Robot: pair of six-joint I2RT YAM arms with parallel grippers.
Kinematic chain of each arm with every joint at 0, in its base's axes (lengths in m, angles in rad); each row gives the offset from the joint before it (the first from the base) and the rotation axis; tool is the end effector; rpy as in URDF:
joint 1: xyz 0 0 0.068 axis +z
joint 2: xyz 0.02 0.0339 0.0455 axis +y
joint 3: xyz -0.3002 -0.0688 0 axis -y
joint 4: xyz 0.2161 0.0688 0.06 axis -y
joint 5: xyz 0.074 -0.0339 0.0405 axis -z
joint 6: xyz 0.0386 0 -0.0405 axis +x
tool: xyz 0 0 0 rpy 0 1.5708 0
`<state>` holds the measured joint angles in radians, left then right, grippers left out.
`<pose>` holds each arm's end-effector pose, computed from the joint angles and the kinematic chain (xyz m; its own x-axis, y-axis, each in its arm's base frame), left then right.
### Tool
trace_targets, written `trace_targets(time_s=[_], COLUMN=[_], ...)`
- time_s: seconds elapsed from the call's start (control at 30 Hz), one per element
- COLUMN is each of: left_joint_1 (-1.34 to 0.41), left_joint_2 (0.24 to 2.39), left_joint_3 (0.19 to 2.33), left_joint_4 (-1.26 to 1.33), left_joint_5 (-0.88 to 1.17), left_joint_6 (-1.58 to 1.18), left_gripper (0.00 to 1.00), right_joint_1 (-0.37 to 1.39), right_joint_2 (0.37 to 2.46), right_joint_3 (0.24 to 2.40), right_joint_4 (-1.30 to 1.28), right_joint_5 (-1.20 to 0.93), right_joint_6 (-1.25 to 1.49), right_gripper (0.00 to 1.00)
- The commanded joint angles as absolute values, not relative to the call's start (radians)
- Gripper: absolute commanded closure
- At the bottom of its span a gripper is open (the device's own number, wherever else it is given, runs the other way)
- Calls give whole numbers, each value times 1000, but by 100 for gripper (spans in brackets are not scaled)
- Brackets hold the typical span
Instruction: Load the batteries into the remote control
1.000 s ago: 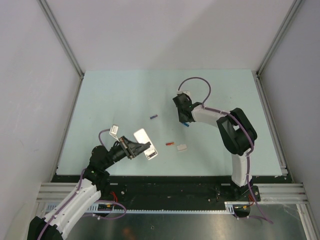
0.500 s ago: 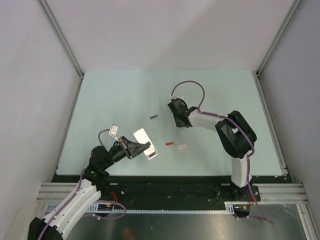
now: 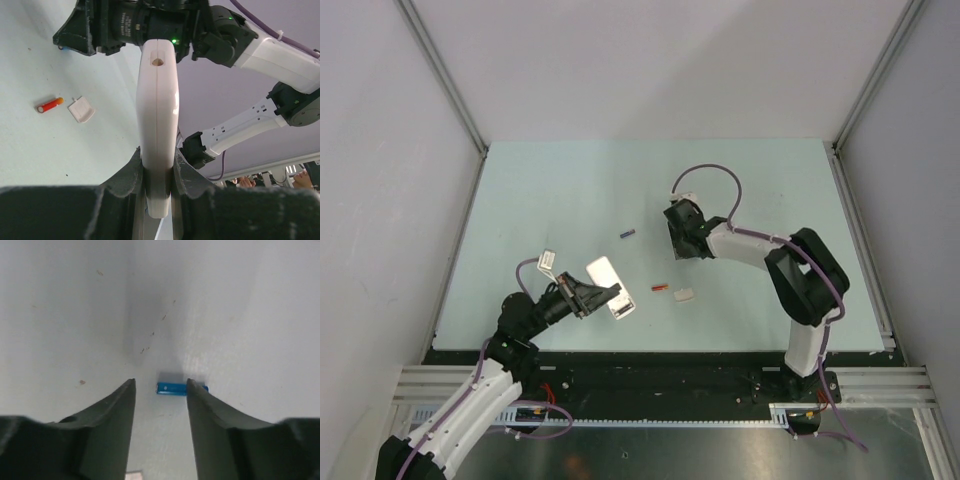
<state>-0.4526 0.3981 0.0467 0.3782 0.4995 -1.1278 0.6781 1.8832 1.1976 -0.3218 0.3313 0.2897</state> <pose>0.0591 -0.0493 0.2147 -0.7255 -0.5291 -0.4401 0.3709 0.2380 -0.8976 0.3011 0.2264 0.2154 -0.7618 -0.2668 -0.5904 -0.2508 0.9617 -0.1110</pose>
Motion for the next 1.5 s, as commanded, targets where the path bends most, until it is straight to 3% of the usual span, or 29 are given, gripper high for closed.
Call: trace_targets(time_s=[0.0, 0.17, 0.53, 0.57, 0.67, 1.47], left_joint_1=[-459, -459, -457, -459, -459, -459], left_joint_2=[385, 388, 376, 374, 364, 371], left_joint_3=[8, 12, 8, 8, 8, 8], left_joint_4=[410, 411, 407, 407, 402, 377], left_joint_5=[489, 488, 489, 489, 491, 477], left_joint_6=[-1149, -1147, -1155, -1158, -1161, -1158], left_gripper=[100, 100, 100, 100, 100, 100], right_joint_1=[669, 669, 675, 675, 663, 603], right_joint_2=[1729, 1680, 1758, 1766, 1792, 1862], right_joint_3=[1203, 1203, 1166, 1166, 1164, 1138], right_joint_4=[-278, -310, -388, -384, -382, -316], right_joint_5=[330, 350, 351, 350, 341, 236], right_joint_6=[380, 428, 463, 465, 465, 394], right_gripper=[43, 19, 13, 7, 4, 25])
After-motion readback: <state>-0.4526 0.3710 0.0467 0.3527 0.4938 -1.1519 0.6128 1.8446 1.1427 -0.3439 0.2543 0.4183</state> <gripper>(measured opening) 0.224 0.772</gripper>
